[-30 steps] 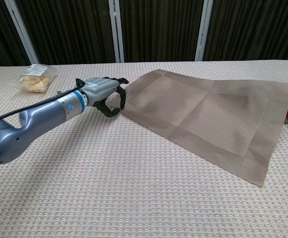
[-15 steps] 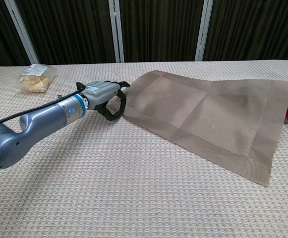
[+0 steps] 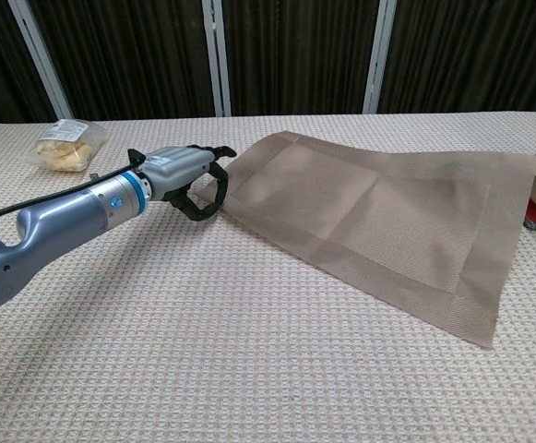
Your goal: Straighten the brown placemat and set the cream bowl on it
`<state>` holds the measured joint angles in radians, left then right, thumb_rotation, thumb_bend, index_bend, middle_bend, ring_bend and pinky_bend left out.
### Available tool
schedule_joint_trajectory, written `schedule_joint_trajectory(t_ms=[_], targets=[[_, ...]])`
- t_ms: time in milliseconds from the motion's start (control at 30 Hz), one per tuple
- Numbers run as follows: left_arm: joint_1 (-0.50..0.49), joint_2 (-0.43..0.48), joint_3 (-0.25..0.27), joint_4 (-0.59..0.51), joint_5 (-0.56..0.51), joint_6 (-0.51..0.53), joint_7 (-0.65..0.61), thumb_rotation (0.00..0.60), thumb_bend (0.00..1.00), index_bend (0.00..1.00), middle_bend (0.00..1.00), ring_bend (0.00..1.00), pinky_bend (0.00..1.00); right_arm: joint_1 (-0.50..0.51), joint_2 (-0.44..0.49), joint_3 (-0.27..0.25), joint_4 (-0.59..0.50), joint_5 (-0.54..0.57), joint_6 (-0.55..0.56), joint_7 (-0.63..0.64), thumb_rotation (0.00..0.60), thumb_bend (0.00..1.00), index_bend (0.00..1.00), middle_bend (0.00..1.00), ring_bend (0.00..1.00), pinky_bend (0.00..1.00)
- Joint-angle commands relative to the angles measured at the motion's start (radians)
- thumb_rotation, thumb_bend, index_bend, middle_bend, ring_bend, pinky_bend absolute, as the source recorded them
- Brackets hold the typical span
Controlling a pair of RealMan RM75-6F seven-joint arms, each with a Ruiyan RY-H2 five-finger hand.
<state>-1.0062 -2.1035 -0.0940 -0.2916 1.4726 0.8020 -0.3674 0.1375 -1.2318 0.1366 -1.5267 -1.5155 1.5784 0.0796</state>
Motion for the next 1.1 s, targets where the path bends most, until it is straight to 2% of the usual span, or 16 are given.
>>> schedule_joint_trajectory(t_ms=[33, 200, 367, 467, 700, 833, 1100], targets=[[0.015, 0.031, 0.011, -0.036, 0.011, 0.027, -0.001, 0.600, 0.43, 0.73, 0.00, 0.00, 0.00, -0.001, 0.000, -0.001, -0.004, -0.006, 0.004, -0.001, 0.600, 0.00, 0.14, 0.00, 0.00, 0.00], [0.044, 0.097, 0.031, -0.143, 0.029, 0.069, 0.033, 0.600, 0.45, 0.73, 0.00, 0.00, 0.00, -0.004, 0.002, -0.006, -0.014, -0.019, 0.011, -0.005, 0.600, 0.00, 0.14, 0.00, 0.00, 0.00], [0.080, 0.197, 0.041, -0.338, 0.021, 0.075, 0.136, 0.600, 0.46, 0.74, 0.00, 0.00, 0.00, -0.008, 0.004, -0.010, -0.025, -0.034, 0.021, -0.010, 0.600, 0.00, 0.14, 0.00, 0.00, 0.00], [0.110, 0.310, 0.030, -0.574, -0.030, 0.040, 0.268, 0.600, 0.46, 0.74, 0.00, 0.00, 0.00, -0.011, 0.006, -0.012, -0.033, -0.044, 0.032, -0.012, 0.600, 0.00, 0.14, 0.00, 0.00, 0.00], [0.164, 0.512, 0.021, -1.021, -0.195, 0.004, 0.614, 0.600, 0.47, 0.76, 0.00, 0.00, 0.00, -0.016, 0.010, -0.017, -0.045, -0.062, 0.041, -0.015, 0.600, 0.00, 0.15, 0.00, 0.00, 0.00], [0.179, 0.573, 0.031, -1.159, -0.256, 0.016, 0.725, 0.600, 0.47, 0.76, 0.00, 0.00, 0.00, -0.017, 0.010, -0.020, -0.046, -0.068, 0.042, -0.018, 0.600, 0.00, 0.15, 0.00, 0.00, 0.00], [0.191, 0.654, 0.075, -1.325, -0.305, 0.015, 0.827, 0.600, 0.47, 0.76, 0.00, 0.00, 0.00, -0.017, 0.008, -0.019, -0.048, -0.071, 0.041, -0.023, 0.600, 0.00, 0.15, 0.00, 0.00, 0.00]])
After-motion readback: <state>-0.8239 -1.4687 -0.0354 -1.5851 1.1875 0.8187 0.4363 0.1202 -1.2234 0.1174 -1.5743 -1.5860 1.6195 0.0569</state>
